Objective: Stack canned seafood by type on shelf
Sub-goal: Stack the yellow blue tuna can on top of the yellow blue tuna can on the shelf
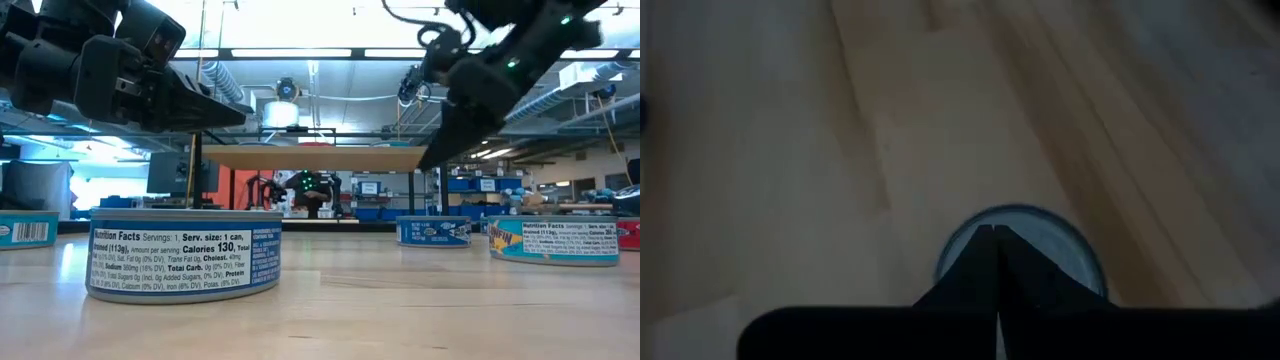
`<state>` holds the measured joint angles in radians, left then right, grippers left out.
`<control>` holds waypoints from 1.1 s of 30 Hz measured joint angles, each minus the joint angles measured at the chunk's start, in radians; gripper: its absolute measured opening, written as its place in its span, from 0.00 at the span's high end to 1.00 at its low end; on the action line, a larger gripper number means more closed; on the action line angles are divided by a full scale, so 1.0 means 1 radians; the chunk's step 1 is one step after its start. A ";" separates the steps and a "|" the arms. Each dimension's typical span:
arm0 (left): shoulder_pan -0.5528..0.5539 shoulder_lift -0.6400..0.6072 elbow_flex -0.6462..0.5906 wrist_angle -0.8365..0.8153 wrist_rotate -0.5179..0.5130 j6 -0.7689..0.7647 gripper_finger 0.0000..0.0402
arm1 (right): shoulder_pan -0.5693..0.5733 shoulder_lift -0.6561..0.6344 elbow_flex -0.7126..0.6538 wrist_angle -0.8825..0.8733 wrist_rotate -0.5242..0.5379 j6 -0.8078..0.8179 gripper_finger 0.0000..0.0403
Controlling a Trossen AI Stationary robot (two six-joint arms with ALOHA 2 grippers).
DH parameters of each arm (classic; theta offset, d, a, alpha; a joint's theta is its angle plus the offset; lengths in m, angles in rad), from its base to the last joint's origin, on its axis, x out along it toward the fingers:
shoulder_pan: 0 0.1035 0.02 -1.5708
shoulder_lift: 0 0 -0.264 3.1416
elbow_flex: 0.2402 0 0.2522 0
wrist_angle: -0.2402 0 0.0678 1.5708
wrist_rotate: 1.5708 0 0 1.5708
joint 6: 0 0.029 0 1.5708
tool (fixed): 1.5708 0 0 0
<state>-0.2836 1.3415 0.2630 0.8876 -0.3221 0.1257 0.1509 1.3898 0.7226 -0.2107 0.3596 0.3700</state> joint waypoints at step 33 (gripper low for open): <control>0.000 0.000 0.000 -0.026 0.000 -0.007 1.00 | -0.127 -0.002 -0.154 0.026 -0.063 0.099 0.99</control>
<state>-0.2835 1.3415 0.2630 0.8612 -0.3222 0.1184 0.0237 1.3876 0.5687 -0.1848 0.2967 0.4686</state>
